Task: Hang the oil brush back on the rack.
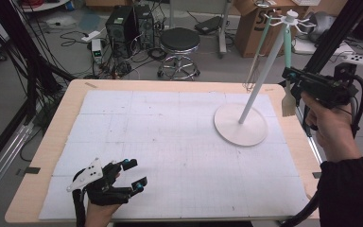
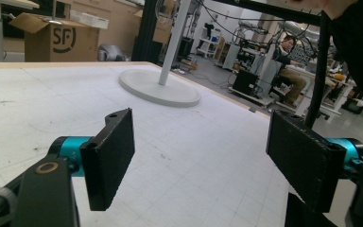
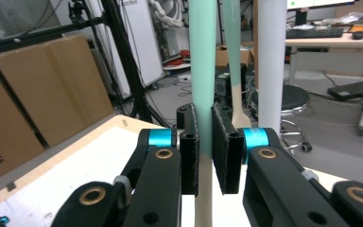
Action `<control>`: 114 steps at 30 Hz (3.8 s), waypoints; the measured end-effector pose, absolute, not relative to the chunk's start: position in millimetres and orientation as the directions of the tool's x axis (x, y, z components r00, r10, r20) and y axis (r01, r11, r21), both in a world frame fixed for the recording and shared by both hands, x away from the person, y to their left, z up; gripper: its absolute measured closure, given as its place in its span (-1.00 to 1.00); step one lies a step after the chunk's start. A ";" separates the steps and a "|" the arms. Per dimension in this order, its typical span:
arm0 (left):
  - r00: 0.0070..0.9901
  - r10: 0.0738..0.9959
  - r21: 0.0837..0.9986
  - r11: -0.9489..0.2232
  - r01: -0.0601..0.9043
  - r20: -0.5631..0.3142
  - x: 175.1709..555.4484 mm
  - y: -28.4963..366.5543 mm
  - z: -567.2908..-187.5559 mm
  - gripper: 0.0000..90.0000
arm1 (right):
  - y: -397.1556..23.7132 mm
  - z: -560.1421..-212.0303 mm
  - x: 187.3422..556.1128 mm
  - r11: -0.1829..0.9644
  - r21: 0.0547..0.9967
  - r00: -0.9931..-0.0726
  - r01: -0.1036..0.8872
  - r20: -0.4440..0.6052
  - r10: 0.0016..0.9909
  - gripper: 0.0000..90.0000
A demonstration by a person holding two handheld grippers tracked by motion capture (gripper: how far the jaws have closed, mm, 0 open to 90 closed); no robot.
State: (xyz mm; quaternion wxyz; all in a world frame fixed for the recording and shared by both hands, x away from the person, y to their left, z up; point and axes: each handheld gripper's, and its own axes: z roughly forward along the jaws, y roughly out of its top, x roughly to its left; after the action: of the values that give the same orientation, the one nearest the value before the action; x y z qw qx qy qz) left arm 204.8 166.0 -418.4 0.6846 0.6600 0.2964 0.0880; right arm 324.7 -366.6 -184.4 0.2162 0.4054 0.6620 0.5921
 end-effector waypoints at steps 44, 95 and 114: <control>0.805 0.518 0.957 0.116 0.267 -0.288 204.0 168.8 -418.5 -0.45 | -366.7 -199.8 347.1 -0.123 0.930 -0.597 0.348 0.320 0.736 0.60; 0.784 0.556 0.959 0.104 0.263 -0.275 222.2 158.9 -422.1 -0.48 | -348.3 -351.4 261.4 -0.043 0.925 -0.697 0.377 0.313 0.645 -0.59; 0.757 0.592 0.956 0.086 0.282 -0.277 236.1 156.8 -429.6 -0.48 | -341.2 -395.9 255.0 -0.025 0.935 -0.686 0.355 0.279 0.672 -0.62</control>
State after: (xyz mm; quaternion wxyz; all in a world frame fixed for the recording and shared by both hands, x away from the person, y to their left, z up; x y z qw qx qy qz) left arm 236.1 156.8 -429.6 0.6600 0.6656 0.3281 0.1174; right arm 255.0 -341.2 -395.9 0.1298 0.3742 0.6860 0.6104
